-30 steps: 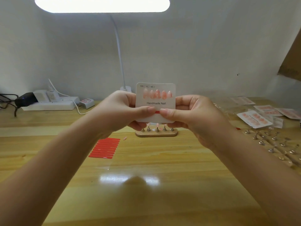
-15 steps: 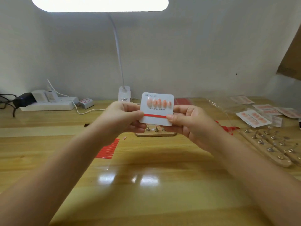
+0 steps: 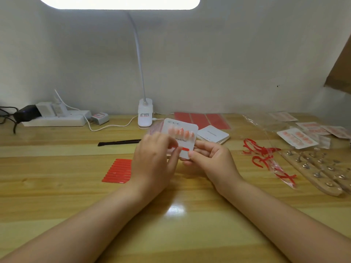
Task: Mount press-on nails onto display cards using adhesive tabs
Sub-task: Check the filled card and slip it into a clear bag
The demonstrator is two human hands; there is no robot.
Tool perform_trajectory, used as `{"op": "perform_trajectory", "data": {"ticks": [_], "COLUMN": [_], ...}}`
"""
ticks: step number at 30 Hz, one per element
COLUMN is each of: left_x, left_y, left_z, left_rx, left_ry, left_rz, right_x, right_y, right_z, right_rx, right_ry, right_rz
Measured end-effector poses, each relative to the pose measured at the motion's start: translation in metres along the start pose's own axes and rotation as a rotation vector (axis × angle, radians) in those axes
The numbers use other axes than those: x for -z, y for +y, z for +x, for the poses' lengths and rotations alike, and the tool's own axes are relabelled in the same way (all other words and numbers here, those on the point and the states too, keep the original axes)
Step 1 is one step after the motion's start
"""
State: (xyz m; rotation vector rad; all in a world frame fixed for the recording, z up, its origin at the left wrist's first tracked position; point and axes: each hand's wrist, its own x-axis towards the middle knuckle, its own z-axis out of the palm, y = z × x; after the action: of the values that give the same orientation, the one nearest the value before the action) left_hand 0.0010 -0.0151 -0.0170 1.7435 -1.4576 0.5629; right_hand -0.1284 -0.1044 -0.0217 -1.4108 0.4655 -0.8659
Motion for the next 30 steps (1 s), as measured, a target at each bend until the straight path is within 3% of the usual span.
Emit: {"op": "perform_trajectory", "data": {"ticks": [10,21,30], "left_x": [-0.0039,-0.0048,-0.0079], "left_y": [-0.0013,0.0021,0.0009], "left_z": [-0.0023,-0.0032,-0.0045], "left_rx": [0.033,0.048,0.004], "left_ry": [-0.137,-0.138,-0.154], "left_rz": [-0.077,-0.100,-0.083], "right_x": [-0.0037,-0.0053,-0.0053], "right_y": [0.0035,0.0053,0.0041], "right_z": [-0.0027,-0.0034,-0.0033], "right_rx": [0.151,0.183,0.175], "right_ry": [-0.088,-0.104,-0.100], "right_rz": [-0.136,-0.256,-0.208]}}
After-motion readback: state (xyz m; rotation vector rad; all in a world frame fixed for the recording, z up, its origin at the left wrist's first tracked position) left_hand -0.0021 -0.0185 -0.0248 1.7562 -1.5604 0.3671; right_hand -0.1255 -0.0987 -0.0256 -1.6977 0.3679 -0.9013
